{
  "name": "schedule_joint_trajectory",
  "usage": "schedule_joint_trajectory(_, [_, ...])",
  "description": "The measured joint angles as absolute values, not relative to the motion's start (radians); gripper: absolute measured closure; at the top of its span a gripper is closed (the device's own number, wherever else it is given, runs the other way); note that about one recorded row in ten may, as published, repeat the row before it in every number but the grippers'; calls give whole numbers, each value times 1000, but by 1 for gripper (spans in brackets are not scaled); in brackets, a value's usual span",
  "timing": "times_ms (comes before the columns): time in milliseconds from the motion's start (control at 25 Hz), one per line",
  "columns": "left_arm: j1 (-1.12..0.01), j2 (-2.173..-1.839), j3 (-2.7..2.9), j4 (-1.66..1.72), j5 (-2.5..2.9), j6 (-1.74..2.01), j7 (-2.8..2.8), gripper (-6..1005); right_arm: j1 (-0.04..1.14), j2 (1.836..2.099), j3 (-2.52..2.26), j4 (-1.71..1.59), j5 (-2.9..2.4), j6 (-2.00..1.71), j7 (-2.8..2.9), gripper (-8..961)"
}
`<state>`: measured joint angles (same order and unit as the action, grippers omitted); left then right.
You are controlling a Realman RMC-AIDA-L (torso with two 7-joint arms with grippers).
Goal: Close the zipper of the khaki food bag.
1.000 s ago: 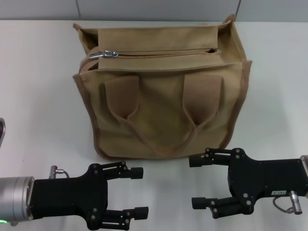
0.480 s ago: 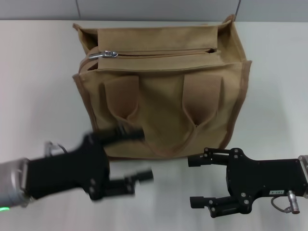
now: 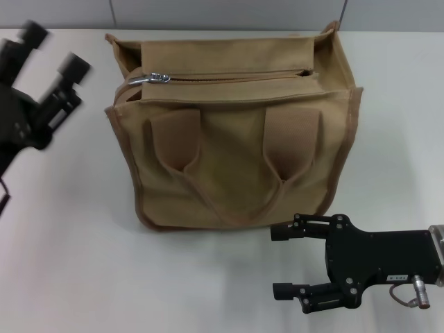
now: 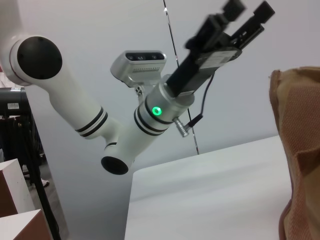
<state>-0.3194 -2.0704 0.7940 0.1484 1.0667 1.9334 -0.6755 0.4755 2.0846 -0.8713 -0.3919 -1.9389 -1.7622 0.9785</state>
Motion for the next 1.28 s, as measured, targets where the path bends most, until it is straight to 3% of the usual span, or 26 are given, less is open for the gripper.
schedule_joint_trajectory(200, [-301,-2051,776,172,1052,1767,-679,181,476,2083,-872,-391,-1939,-1761,979,137])
schedule_joint_trajectory(320, [-293,-2016,781,199,1158,1650,-694,181,476,2083,-871,-392,-1939,-1761,979,137])
schedule_joint_trajectory(520, [-293,-2007,782,242,1310,1609,-701,181,476,2083,-871,-394,-1939,-1757,979,137])
schedule_joint_trajectory(1000, [-357,-2025,767,278,1394,1515,-702,181,490,2083,-871,-392,-1939,-1755,979,138])
schedule_joint_trajectory(1120, [-361,-2057,747,343,1392,1441,-695,180,492,2083,-866,-391,-1939,-1757,979,138])
schedule_joint_trajectory(1280, [-359,-2066,722,355,1392,1454,-680,180,494,2083,-866,-391,-1939,-1757,979,138])
